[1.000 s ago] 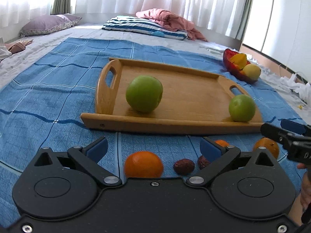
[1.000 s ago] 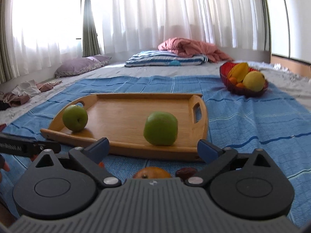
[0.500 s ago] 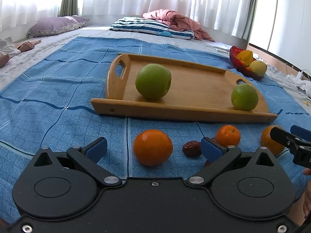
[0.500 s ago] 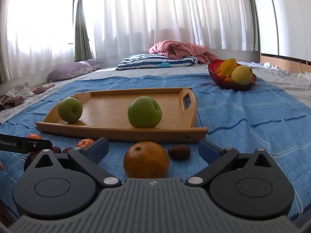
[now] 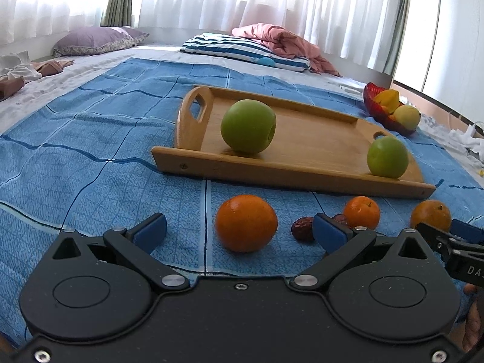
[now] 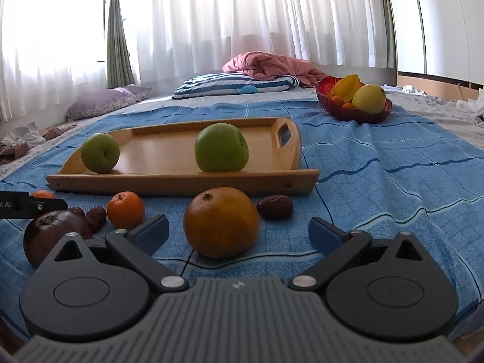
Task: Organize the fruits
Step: 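Move both tools back to the oranges beside the tray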
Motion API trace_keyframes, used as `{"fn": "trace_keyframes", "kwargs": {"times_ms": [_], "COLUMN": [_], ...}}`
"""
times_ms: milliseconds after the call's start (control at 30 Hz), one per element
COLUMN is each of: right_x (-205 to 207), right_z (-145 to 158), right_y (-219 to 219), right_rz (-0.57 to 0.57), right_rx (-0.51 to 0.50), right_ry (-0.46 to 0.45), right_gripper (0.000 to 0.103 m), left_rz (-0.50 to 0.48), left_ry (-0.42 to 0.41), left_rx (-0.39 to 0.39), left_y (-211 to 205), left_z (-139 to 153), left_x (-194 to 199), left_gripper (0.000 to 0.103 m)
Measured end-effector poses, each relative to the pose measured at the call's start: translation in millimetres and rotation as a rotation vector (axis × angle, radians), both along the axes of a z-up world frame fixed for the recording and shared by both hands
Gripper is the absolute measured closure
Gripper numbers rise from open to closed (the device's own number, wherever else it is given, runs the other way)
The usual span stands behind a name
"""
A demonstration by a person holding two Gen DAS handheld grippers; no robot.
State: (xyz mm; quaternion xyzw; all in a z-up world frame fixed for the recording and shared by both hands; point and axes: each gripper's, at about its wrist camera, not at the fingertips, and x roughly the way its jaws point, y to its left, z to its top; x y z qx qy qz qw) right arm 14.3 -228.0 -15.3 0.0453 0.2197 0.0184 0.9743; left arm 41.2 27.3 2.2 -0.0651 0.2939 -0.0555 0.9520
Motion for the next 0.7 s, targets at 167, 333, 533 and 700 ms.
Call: {"fn": "trace_keyframes", "kwargs": {"times_ms": [167, 333, 533, 700], "right_x": [0.4, 1.4, 1.4, 1.2], "right_z": [-2.9, -5.1, -6.8, -7.2], "right_y": [4.1, 5.3, 7.5, 8.2], "right_rz": [0.0, -0.006, -0.007, -0.007], "right_rx": [-0.021, -0.032, -0.05, -0.054], "right_ry": [0.001, 0.002, -0.001, -0.002], "right_gripper": [0.0, 0.0, 0.0, 0.0], "left_rz": [0.006, 0.011, 0.006, -0.005], "left_ry": [-0.006, -0.009, -0.003, -0.002], "left_rx": [-0.006, -0.011, -0.01, -0.006], "left_y": [-0.2, 0.4, 0.7, 0.1], "left_z": [-1.1, -1.6, -0.8, 1.7], "left_x": [-2.5, -3.6, -6.1, -7.4], "left_gripper": [0.0, 0.0, 0.005, 0.014]}}
